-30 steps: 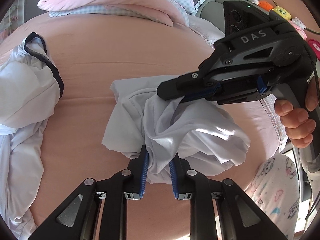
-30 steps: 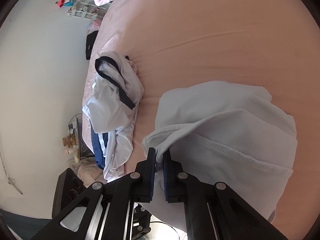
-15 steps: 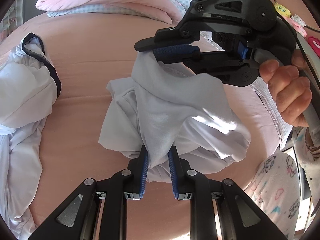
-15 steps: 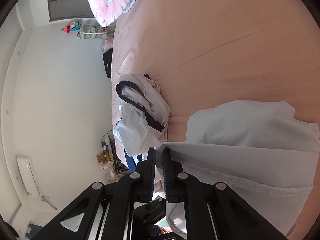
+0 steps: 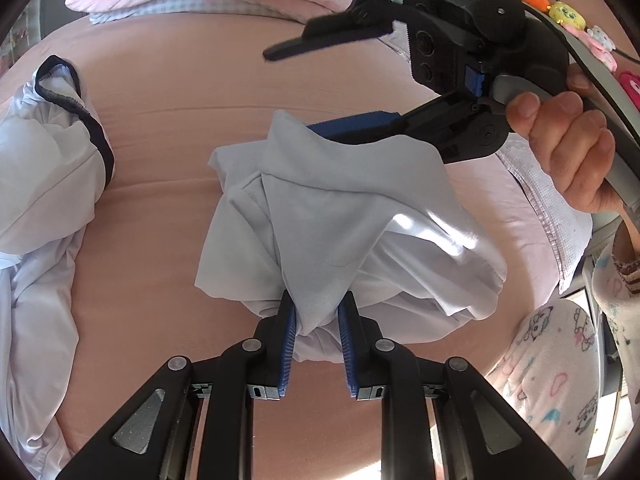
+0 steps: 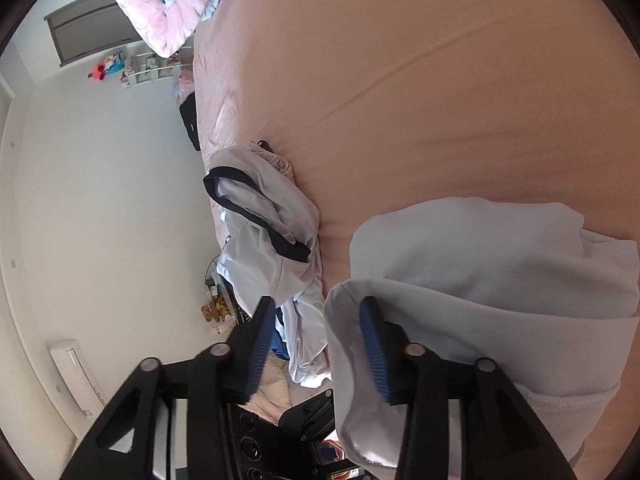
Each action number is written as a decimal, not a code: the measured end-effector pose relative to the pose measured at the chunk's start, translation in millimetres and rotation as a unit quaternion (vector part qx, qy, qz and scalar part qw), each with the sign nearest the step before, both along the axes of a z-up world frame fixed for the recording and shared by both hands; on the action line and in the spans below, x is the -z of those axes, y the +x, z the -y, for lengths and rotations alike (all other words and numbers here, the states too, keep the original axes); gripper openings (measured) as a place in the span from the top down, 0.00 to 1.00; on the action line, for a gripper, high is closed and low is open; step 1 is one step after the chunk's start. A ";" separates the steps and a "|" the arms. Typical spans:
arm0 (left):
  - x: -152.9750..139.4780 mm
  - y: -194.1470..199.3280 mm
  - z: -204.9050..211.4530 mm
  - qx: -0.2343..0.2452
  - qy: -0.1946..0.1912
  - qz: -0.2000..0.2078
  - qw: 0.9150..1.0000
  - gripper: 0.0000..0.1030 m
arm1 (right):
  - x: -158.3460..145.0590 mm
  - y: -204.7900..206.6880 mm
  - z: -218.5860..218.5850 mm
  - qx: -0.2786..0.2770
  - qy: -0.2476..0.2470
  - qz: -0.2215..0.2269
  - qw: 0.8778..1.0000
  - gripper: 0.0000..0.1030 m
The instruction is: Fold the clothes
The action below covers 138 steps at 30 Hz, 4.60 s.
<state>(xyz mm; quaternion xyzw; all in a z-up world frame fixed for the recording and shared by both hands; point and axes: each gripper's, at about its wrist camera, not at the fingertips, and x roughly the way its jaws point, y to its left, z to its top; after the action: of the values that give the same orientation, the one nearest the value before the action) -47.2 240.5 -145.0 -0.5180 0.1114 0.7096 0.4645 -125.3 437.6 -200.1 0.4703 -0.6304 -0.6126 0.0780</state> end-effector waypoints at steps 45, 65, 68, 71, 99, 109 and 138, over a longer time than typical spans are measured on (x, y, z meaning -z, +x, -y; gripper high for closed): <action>-71.6 13.4 -131.4 0.289 -0.129 -0.101 0.943 0.15 | -57.1 125.5 -11.7 -0.218 0.297 -0.074 0.927 0.40; -24.1 6.0 -164.4 0.360 -0.243 -0.075 0.898 0.64 | -52.8 138.2 34.4 -0.347 0.438 -0.109 0.822 0.41; -24.9 10.0 -160.8 0.362 -0.234 -0.087 0.898 0.72 | -49.4 137.0 38.2 -0.352 0.439 -0.110 0.819 0.41; -28.5 12.3 -158.6 0.360 -0.223 -0.089 0.902 0.77 | -47.7 135.3 39.8 -0.350 0.438 -0.117 0.820 0.41; -53.2 22.9 -191.9 0.358 -0.166 -0.114 0.912 0.81 | -43.4 150.7 26.6 -0.303 0.474 -0.084 0.822 0.93; -50.5 6.0 -218.6 0.327 -0.160 -0.123 0.923 0.81 | -37.8 156.3 -10.5 -0.234 0.483 -0.052 0.842 0.93; -10.2 -44.8 -219.8 0.272 -0.169 -0.057 0.946 0.83 | -37.6 158.1 12.1 -0.213 0.497 -0.029 0.841 0.93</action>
<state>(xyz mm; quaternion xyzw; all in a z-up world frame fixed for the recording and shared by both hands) -92.0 460.4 -134.8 -0.4973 0.3927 0.5556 0.5383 32.8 425.5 -162.4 0.5507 -0.1233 -0.8253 -0.0199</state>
